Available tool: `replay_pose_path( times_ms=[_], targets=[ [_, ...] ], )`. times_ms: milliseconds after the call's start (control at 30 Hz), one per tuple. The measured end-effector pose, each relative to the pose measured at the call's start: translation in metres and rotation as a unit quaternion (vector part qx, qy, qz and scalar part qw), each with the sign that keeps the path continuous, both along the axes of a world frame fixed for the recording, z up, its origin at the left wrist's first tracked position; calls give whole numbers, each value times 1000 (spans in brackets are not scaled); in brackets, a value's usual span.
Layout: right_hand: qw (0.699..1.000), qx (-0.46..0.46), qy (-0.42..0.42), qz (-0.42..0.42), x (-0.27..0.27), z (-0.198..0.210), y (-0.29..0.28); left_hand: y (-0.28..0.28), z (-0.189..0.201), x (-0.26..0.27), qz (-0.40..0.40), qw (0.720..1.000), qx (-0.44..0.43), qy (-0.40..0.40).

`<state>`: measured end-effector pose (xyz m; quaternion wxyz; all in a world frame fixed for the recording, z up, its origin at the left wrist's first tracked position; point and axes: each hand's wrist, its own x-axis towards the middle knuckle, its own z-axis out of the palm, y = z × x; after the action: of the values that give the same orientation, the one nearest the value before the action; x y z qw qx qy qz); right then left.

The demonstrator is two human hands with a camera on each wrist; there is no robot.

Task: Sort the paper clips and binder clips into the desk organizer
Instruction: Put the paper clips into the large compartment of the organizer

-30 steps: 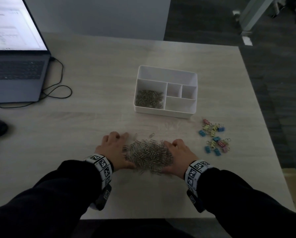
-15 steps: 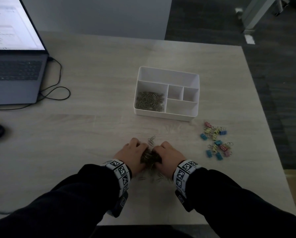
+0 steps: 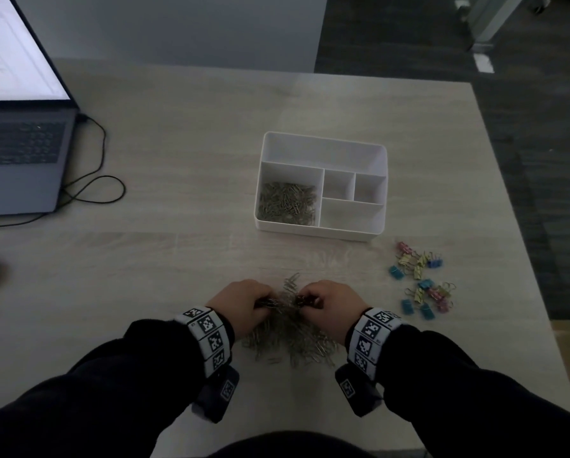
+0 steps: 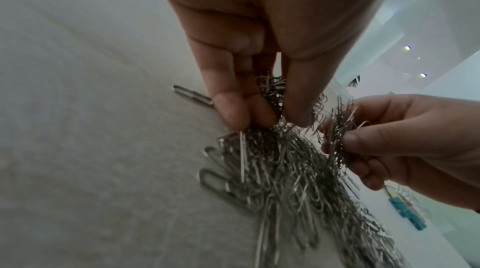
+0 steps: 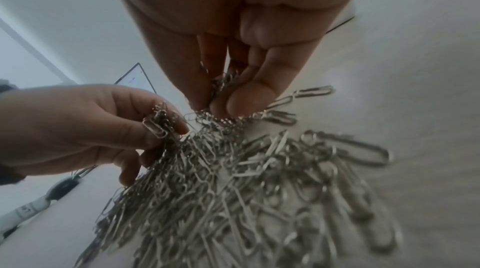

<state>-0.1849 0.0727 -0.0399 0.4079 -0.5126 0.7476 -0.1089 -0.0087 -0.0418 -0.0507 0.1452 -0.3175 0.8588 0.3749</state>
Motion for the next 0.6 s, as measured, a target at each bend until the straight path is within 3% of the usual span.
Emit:
replay_pose_path(
  times_ms=[300,600],
  targets=[
    [998,-15,-48,-40,-15,9,-11,-18,15,-9,82,992,79,59],
    [975,-25,-155,-156,-29,27,-52,-60,40,-40,207,958,147,131]
  ],
)
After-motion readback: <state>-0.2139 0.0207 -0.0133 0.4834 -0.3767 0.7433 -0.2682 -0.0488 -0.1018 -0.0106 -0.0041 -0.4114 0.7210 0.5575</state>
